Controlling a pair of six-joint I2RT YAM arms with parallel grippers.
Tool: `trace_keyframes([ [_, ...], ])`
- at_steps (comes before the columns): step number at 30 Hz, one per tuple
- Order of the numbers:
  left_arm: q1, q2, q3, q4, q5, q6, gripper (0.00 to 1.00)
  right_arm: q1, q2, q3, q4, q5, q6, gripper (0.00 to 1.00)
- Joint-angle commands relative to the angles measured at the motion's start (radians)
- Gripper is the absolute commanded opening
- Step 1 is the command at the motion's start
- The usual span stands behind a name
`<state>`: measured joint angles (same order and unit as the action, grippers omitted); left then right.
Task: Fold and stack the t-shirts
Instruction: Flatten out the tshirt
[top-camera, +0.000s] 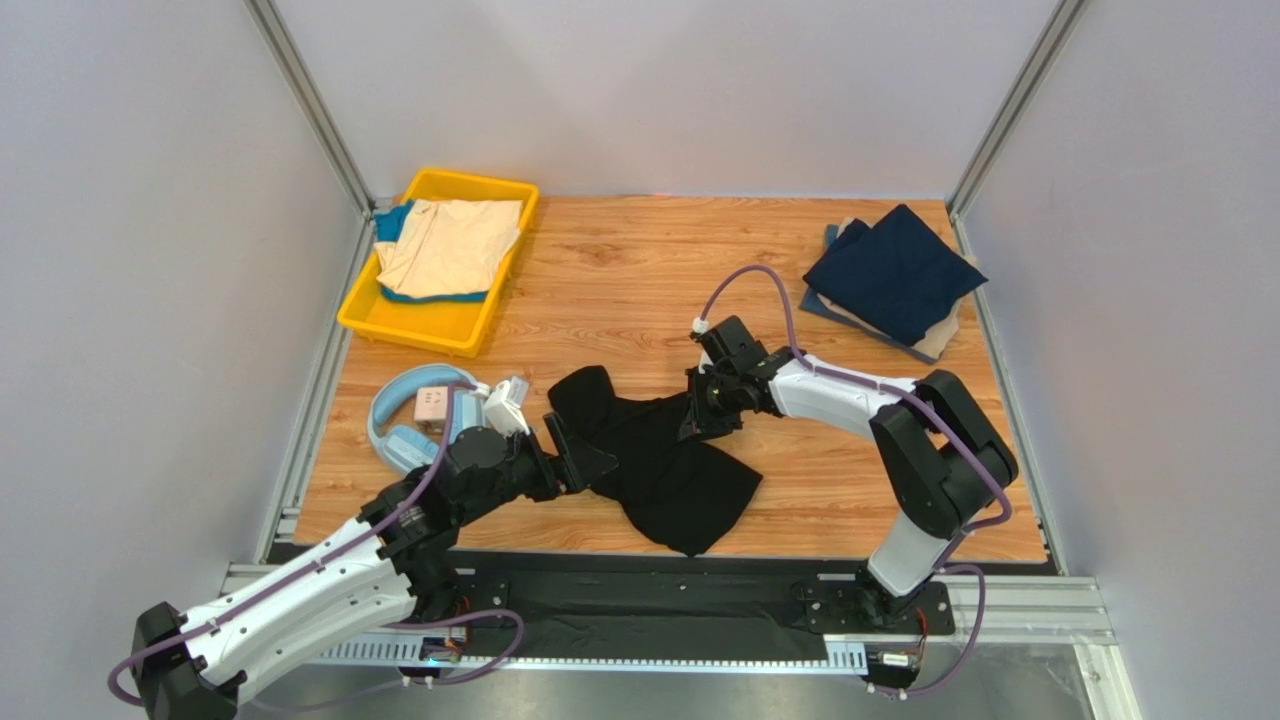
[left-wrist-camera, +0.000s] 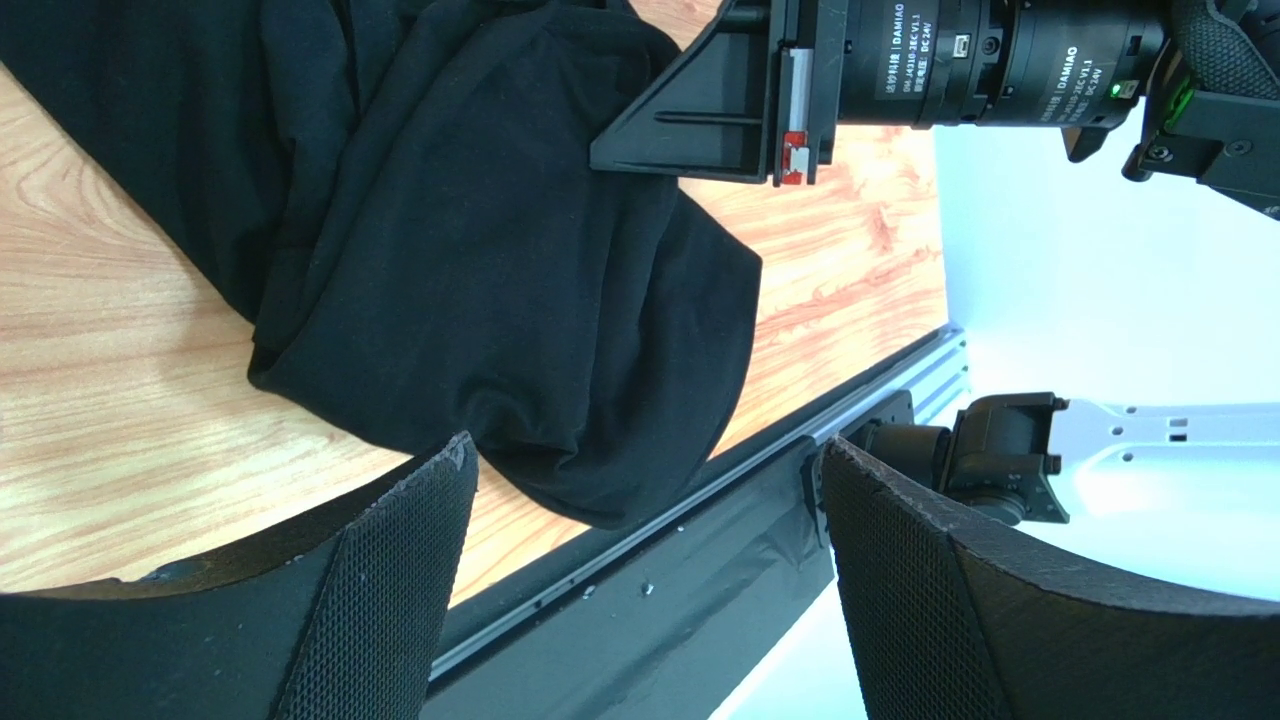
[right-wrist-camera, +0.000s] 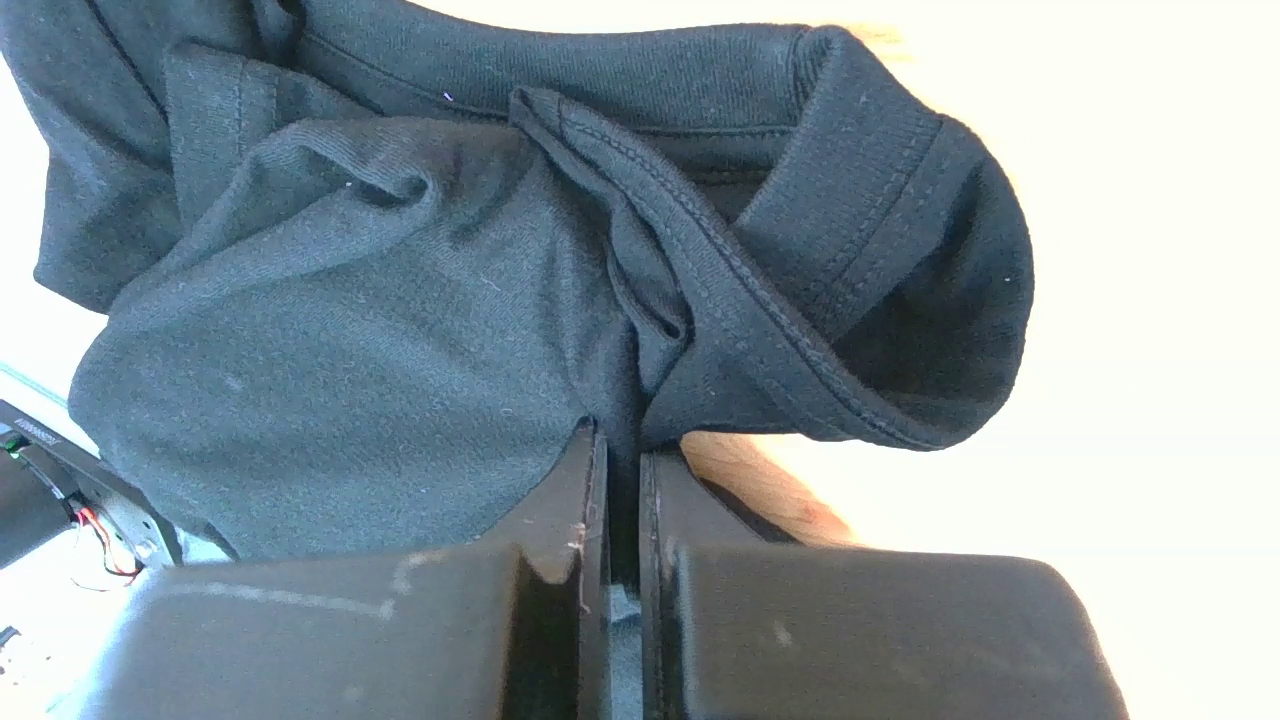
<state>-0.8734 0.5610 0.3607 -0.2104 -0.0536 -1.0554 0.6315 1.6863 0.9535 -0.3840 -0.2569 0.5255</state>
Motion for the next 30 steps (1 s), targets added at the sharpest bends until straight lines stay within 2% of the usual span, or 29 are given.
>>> trace_keyframes([
  [1, 0.010, -0.003, -0.005, 0.034, 0.021, -0.015, 0.90, 0.019, -0.026, 0.054, -0.015, -0.013, -0.016, 0.00],
  [10, 0.027, -0.006, -0.026, 0.039, 0.038, -0.034, 0.89, 0.033, -0.079, 0.186, -0.110, -0.036, -0.087, 0.00],
  [17, 0.039, 0.000, -0.031, 0.037, 0.047, -0.048, 0.89, 0.033, -0.070, 0.470, -0.294, -0.032, -0.182, 0.00],
  [21, 0.047, 0.008, -0.032, 0.051, 0.066, -0.048, 0.89, 0.033, -0.030, 0.701, -0.361, -0.048, -0.217, 0.00],
  [25, 0.054, 0.013, -0.031, 0.042, 0.075, -0.048, 0.88, 0.040, 0.009, 0.856, -0.408, -0.077, -0.231, 0.00],
  [30, 0.057, -0.003, -0.039, 0.031, 0.072, -0.054, 0.88, 0.072, -0.020, 0.939, -0.391, -0.088, -0.263, 0.00],
])
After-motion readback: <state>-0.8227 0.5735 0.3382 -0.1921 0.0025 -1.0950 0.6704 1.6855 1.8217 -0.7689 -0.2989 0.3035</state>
